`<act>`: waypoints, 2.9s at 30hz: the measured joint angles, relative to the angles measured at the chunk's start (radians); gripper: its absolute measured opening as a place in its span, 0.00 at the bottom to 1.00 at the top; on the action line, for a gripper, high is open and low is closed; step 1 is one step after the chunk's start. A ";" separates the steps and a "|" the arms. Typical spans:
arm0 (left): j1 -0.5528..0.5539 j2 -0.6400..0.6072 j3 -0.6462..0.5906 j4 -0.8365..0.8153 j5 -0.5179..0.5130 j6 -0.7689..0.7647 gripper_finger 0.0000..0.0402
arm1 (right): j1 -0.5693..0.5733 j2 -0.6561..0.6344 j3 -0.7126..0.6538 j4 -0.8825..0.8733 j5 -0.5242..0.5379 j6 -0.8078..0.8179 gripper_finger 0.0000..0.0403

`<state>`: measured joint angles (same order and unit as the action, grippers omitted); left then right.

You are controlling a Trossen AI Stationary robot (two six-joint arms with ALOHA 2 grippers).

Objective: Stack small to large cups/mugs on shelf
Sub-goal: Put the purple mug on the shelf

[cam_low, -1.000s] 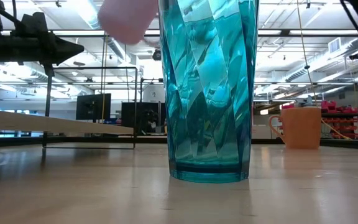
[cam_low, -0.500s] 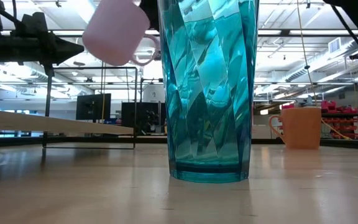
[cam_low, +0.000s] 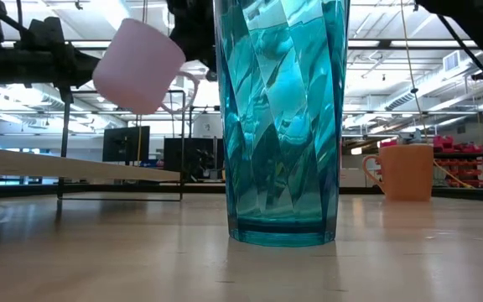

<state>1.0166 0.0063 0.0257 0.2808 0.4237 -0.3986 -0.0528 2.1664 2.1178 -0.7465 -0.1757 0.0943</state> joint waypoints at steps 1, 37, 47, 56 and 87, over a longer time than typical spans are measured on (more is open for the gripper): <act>0.000 0.000 0.000 -0.002 0.001 -0.001 0.05 | -0.003 0.003 0.000 0.007 0.004 0.003 0.01; 0.000 0.000 0.000 -0.013 0.019 -0.002 0.06 | -0.003 0.029 0.000 -0.352 0.101 0.018 0.01; 0.000 0.000 0.000 -0.032 0.019 -0.001 0.09 | -0.006 0.027 -0.106 -0.304 0.101 0.009 0.01; 0.000 0.000 0.000 -0.032 0.019 -0.001 0.07 | -0.006 0.028 -0.148 -0.254 0.101 0.000 0.01; 0.000 0.000 0.000 -0.042 0.019 0.001 0.09 | -0.005 0.027 -0.221 -0.153 0.093 0.004 0.08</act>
<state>1.0168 0.0063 0.0254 0.2392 0.4427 -0.3973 -0.0575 2.1937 1.8969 -0.8994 -0.0831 0.0979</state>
